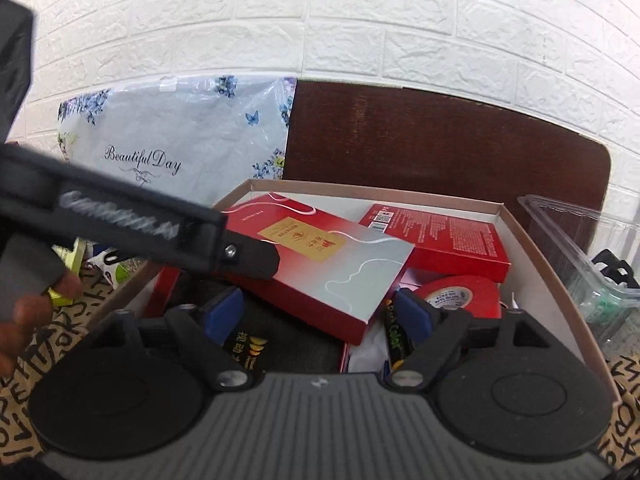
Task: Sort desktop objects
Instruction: 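Lower the gift box into the cardboard box and open the left tool, then move the left tool back to the yellow medicine box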
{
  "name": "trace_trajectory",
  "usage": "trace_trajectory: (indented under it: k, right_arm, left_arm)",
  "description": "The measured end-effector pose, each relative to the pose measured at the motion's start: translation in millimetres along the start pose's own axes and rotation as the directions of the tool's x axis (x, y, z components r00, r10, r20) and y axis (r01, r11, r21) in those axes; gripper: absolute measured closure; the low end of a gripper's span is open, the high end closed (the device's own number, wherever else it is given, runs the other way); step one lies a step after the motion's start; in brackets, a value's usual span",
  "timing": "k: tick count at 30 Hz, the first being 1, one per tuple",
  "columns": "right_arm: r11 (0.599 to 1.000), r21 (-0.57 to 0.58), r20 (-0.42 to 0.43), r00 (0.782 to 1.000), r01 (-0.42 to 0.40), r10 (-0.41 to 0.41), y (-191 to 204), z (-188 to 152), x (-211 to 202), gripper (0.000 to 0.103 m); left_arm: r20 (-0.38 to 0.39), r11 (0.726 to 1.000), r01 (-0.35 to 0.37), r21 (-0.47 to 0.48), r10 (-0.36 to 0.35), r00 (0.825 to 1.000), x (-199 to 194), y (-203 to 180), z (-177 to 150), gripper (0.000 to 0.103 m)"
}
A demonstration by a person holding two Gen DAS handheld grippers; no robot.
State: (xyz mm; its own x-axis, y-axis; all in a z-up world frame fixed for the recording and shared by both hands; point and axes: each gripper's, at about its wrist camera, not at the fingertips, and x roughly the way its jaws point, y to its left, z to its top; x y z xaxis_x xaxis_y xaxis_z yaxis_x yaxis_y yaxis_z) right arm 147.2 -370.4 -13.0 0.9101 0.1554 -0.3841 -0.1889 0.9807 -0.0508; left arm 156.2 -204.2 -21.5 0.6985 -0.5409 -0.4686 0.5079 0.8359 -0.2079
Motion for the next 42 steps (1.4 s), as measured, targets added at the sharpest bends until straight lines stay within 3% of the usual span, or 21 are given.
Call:
trace_trajectory:
  k: [5, 10, 22, 31, 37, 42]
  right_arm:
    - [1.0, 0.013, 0.018, 0.999, 0.028, -0.029, 5.9, -2.2, -25.4, 0.01]
    - [0.999, 0.031, 0.04, 0.999, 0.015, -0.016, 22.8, -8.1, -53.4, 0.01]
    - [0.993, 0.051, -0.009, 0.994, -0.104, 0.105, 79.3, -38.5, -82.2, 0.009]
    - [0.978, 0.016, -0.079, 0.975, -0.208, 0.208, 135.8, -53.3, -65.8, 0.009]
    - [0.965, -0.015, -0.11, 0.96, -0.261, 0.258, 169.2, -51.4, -46.0, 0.009]
    - [0.951, -0.069, -0.138, 0.947, -0.302, 0.29, 199.0, -45.9, -22.7, 0.009]
  left_arm:
    - [0.027, 0.999, 0.004, -0.046, -0.003, 1.0, -31.3, -4.3, -13.6, 0.003]
    - [0.036, 0.994, -0.06, -0.095, 0.064, 0.997, -59.5, -3.7, -33.4, 0.002]
    - [0.019, 0.971, -0.167, -0.173, 0.173, 0.985, -113.1, 22.2, -91.4, 0.002]
    - [-0.021, 0.898, -0.287, -0.332, 0.298, 0.954, -143.1, 86.7, -122.9, 0.002]
    - [-0.025, 0.83, -0.345, -0.437, 0.372, 0.928, -161.1, 130.8, -128.8, 0.002]
    - [-0.022, 0.813, -0.363, -0.454, 0.397, 0.917, -163.5, 158.6, -129.7, 0.002]
